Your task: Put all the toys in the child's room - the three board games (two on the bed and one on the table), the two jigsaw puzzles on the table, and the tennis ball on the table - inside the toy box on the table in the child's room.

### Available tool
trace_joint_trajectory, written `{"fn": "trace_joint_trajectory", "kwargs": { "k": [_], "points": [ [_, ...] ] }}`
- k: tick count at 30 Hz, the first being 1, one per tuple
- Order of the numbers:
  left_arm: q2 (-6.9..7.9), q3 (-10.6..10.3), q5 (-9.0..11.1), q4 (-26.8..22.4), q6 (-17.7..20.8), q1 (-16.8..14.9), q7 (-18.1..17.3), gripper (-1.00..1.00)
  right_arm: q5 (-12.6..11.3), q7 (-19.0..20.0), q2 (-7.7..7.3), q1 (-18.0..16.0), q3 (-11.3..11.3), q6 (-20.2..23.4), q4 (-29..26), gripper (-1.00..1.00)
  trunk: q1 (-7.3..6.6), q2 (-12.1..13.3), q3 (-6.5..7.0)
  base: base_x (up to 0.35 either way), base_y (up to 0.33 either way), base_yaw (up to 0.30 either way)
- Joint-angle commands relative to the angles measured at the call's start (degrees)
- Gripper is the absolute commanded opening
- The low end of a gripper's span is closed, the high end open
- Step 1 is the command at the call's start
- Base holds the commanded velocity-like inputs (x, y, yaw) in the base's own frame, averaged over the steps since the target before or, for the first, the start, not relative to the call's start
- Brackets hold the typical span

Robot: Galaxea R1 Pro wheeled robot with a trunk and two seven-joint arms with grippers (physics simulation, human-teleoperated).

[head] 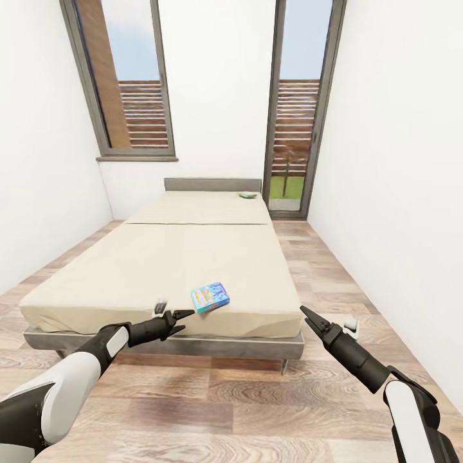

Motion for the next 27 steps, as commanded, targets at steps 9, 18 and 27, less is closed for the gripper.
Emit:
{"fn": "trace_joint_trajectory", "kwargs": {
  "k": [9,18,27],
  "points": [
    [0.02,-0.17,0.47,0.01,0.44,-0.02,-0.01,1.00,-0.05,0.15,0.06,-0.05,-0.18,0.36,-0.01,1.00,0.09,-0.08,-0.94,0.000,-0.004,0.000],
    [0.00,-0.17,0.47,0.01,0.44,-0.02,-0.01,1.00,-0.05,0.15,0.06,-0.04,-0.18,0.36,0.05,1.00,0.27,-0.17,-2.49,0.000,0.000,0.000],
    [-0.15,-0.17,0.47,0.01,0.40,-0.02,0.01,1.00,-0.05,0.15,0.06,-0.05,-0.18,0.36,0.06,1.00,0.27,-0.17,-2.49,0.000,-0.014,0.000]
  ]
}}
